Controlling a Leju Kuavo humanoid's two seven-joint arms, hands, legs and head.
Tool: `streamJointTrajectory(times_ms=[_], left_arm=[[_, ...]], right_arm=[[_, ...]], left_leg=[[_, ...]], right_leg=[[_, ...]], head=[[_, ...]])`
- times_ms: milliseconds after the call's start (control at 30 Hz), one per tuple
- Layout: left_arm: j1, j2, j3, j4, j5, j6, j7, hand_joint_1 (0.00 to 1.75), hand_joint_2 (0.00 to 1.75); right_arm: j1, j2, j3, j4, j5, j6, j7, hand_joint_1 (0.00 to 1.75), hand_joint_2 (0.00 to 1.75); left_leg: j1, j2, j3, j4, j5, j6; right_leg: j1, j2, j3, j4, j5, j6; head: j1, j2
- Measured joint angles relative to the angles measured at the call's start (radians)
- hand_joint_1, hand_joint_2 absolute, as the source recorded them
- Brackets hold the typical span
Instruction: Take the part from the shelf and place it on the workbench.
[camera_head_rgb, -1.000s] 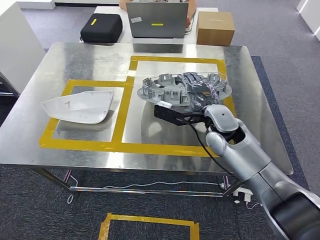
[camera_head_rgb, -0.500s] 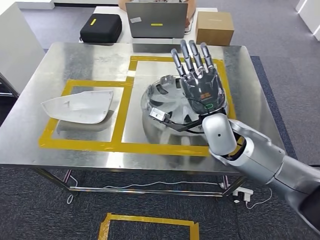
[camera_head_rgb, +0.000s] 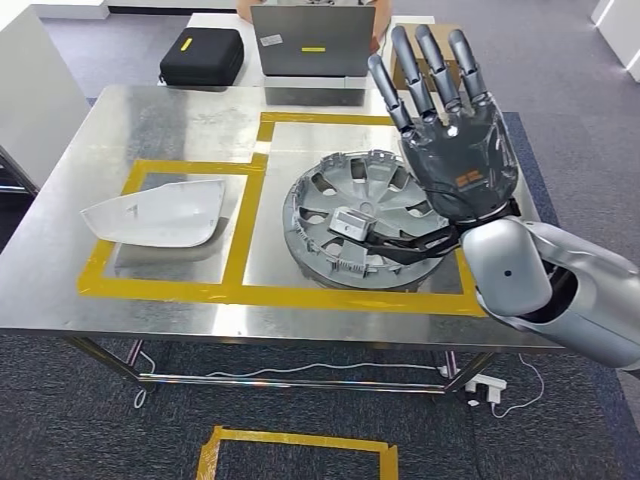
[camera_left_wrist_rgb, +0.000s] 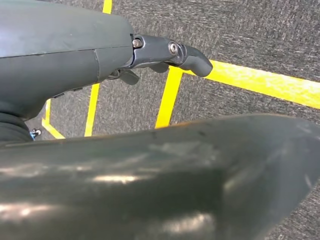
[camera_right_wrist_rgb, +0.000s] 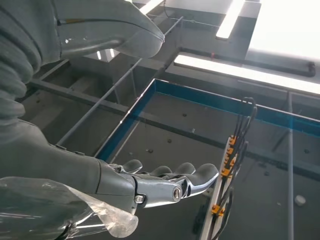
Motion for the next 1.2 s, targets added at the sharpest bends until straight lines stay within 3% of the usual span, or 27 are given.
streamJointTrajectory(times_ms=[300,400,467,533,600,633,667,700,767,833,933,1000,1100,1133,1167,1200], left_arm=[[-0.001,0.0,0.0,0.0,-0.002,0.0,-0.002,0.0,0.0],[-0.001,0.0,0.0,0.0,-0.002,0.0,-0.002,0.0,0.0],[-0.002,-0.002,0.0,0.0,-0.002,0.0,-0.002,0.0,0.0],[-0.005,-0.004,0.0,0.0,-0.002,0.0,-0.003,0.0,0.0],[-0.006,-0.004,0.0,0.0,-0.001,0.002,-0.003,0.0,0.0],[-0.006,-0.005,0.0,0.0,0.0,0.003,-0.003,0.0,0.0],[-0.006,-0.006,0.0,0.0,0.001,0.006,-0.003,0.0,0.0],[-0.006,-0.007,0.0,0.0,0.004,0.008,-0.003,0.0,0.0],[-0.007,-0.009,0.0,0.0,0.01,0.014,-0.003,0.0,0.0],[-0.008,-0.009,0.0,0.0,0.016,0.017,-0.003,0.0,0.0],[-0.008,-0.01,0.0,0.0,0.018,0.019,-0.003,0.0,0.0],[-0.009,-0.011,0.0,0.0,0.018,0.019,-0.003,0.0,0.0],[-0.009,-0.012,0.0,0.0,0.019,0.02,-0.004,0.0,0.0],[-0.009,-0.012,0.0,0.0,0.02,0.022,-0.005,0.0,0.0],[-0.009,-0.012,0.0,0.0,0.02,0.023,-0.006,0.0,0.0],[-0.009,-0.013,0.0,0.0,0.021,0.026,-0.008,0.0,0.0]], right_arm=[[0.066,-0.047,-0.068,-0.088,0.0,-0.041,0.0,0.0,1.75],[0.092,-0.058,-0.102,-0.111,0.0,-0.049,0.0,0.0,1.75],[0.101,-0.066,-0.125,-0.125,0.0,-0.049,0.0,0.0,1.75],[0.107,-0.076,-0.141,-0.133,0.0,-0.049,0.0,0.0,1.75],[0.12,-0.086,-0.146,-0.138,0.0,-0.048,0.0,0.0,1.75],[0.129,-0.091,-0.148,-0.141,0.0,-0.048,0.0,0.0,1.75],[0.139,-0.095,-0.151,-0.144,0.0,-0.05,0.0,0.0,1.75],[0.148,-0.098,-0.157,-0.148,0.0,-0.054,0.0,0.0,1.75],[0.169,-0.104,-0.175,-0.155,0.0,-0.069,0.0,0.0,1.75],[0.193,-0.107,-0.196,-0.161,-0.001,-0.082,0.0,0.0,1.75],[0.218,-0.11,-0.217,-0.167,0.0,-0.087,0.0,0.0,1.75],[0.223,-0.111,-0.225,-0.169,0.0,-0.089,0.0,0.0,1.75],[0.252,-0.113,-0.246,-0.178,0.0,-0.104,0.0,0.0,1.75],[0.273,-0.116,-0.26,-0.186,0.0,-0.111,0.0,0.0,1.75],[0.296,-0.122,-0.279,-0.199,0.0,-0.115,0.0,0.0,1.75],[0.321,-0.13,-0.303,-0.216,0.0,-0.12,0.0,0.0,1.75]], left_leg=[[-0.002,0.0,-0.003,0.01,-0.006,0.009],[-0.003,0.0,-0.003,0.008,-0.005,0.017],[0.002,0.001,0.004,-0.009,0.005,0.027],[0.008,0.003,0.009,-0.022,0.015,0.036],[0.009,0.003,0.007,-0.023,0.019,0.039],[0.009,0.003,0.006,-0.022,0.019,0.038],[0.01,0.003,0.006,-0.021,0.019,0.038],[0.012,0.003,0.006,-0.019,0.018,0.035],[0.014,0.002,0.003,-0.011,0.014,0.025],[0.011,0.001,-0.004,0.002,0.012,0.01],[0.009,0.001,-0.015,0.013,0.013,-0.007],[0.012,-0.017,-0.03,0.052,-0.029,-0.015],[0.013,-0.045,-0.084,0.229,-0.15,-0.018],[0.012,-0.047,-0.094,0.276,-0.171,-0.016],[0.011,-0.047,-0.088,0.287,-0.172,-0.011],[0.009,-0.047,-0.064,0.261,-0.154,-0.005]], right_leg=[[-0.003,0.0,0.001,-0.001,0.002,0.005],[-0.003,-0.001,0.004,-0.006,0.005,0.012],[-0.004,0.007,-0.003,0.006,-0.009,0.018],[-0.006,0.022,-0.044,0.091,-0.063,0.024],[-0.009,0.03,-0.104,0.224,-0.121,0.031],[-0.012,0.031,-0.122,0.263,-0.128,0.034],[-0.014,0.03,-0.123,0.265,-0.115,0.038],[-0.018,0.029,-0.103,0.226,-0.082,0.041],[-0.022,0.02,-0.034,0.096,-0.018,0.049],[-0.02,0.013,0.007,0.021,0.002,0.041],[-0.019,0.019,-0.002,0.016,0.0,0.014],[-0.02,0.023,-0.014,0.016,0.008,-0.005],[-0.012,0.029,-0.036,0.016,0.025,-0.024],[-0.008,0.031,-0.044,0.017,0.031,-0.026],[-0.004,0.032,-0.052,0.017,0.037,-0.027],[0.0,0.034,-0.06,0.017,0.044,-0.027]], head=[[0.0,0.0],[0.0,0.0],[0.001,0.0],[0.002,0.0],[0.003,0.0],[0.002,0.0],[0.002,0.0],[0.002,0.0],[0.004,0.0],[0.006,0.0],[0.005,0.0],[0.003,0.0],[-0.003,0.0],[-0.004,0.0],[-0.004,0.0],[-0.003,0.0]])
